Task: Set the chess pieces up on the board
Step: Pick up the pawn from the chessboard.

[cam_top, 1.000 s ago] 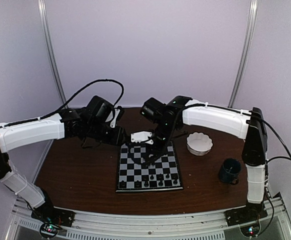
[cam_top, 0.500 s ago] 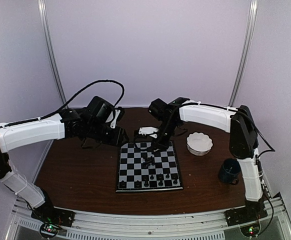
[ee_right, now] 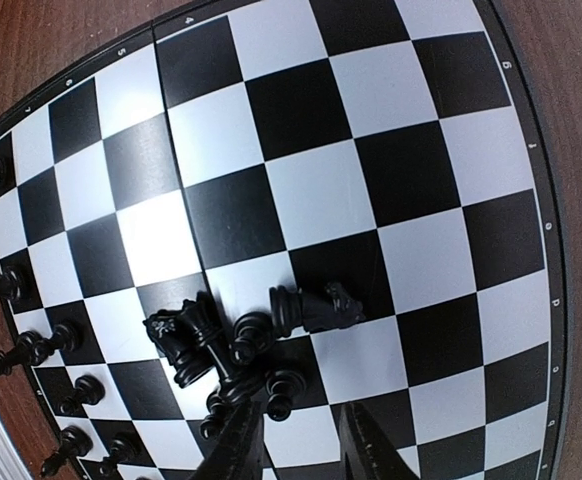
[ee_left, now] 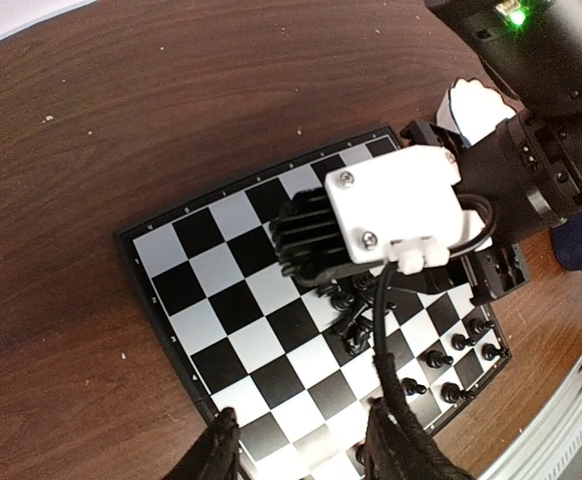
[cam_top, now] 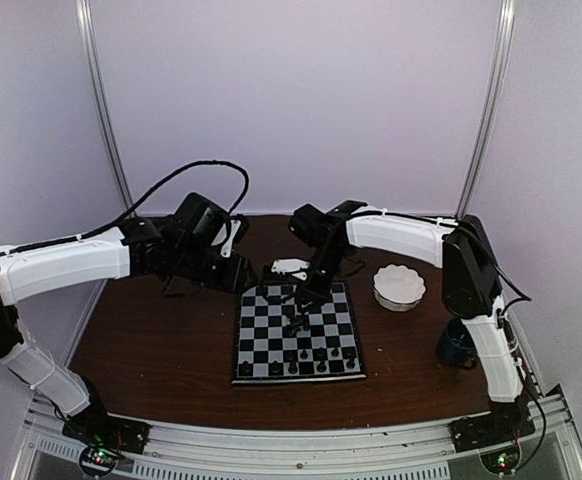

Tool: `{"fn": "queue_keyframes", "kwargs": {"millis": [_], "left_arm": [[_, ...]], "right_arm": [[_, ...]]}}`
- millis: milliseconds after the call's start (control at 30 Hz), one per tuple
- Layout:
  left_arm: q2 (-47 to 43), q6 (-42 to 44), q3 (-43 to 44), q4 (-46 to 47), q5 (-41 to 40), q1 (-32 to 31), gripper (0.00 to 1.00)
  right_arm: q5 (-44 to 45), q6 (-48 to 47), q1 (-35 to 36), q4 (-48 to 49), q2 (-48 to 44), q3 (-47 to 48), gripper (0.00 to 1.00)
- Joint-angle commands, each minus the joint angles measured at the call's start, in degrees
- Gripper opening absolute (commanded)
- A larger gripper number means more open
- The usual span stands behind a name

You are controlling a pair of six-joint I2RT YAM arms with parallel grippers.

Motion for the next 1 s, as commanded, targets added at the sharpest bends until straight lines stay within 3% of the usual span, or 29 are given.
{"fn": "queue_keyframes", "kwargs": {"millis": [0, 300, 600, 967], "left_arm": [[0.7, 0.4, 0.7, 1.2, -0.2, -0.1, 0.43], [1.1, 0.3, 0.7, 1.4, 0.0, -0.1, 0.43], [1.0, 0.3, 0.7, 1.4, 0.0, -0.1, 0.43], [0.5, 0.7, 0.6, 1.1, -0.9, -0.1, 0.43]], "right_arm": [[-0.4, 0.7, 0.1, -1.2, 1.6, 1.5, 0.28], [0.2, 1.0, 0.1, -1.2, 2.4, 1.2, 0.27], [0.3, 1.1, 0.1, -1.6, 2.9, 1.6, 0.09], [3.3, 0.4, 0.1, -1.4, -3.9, 0.7, 0.06]]}}
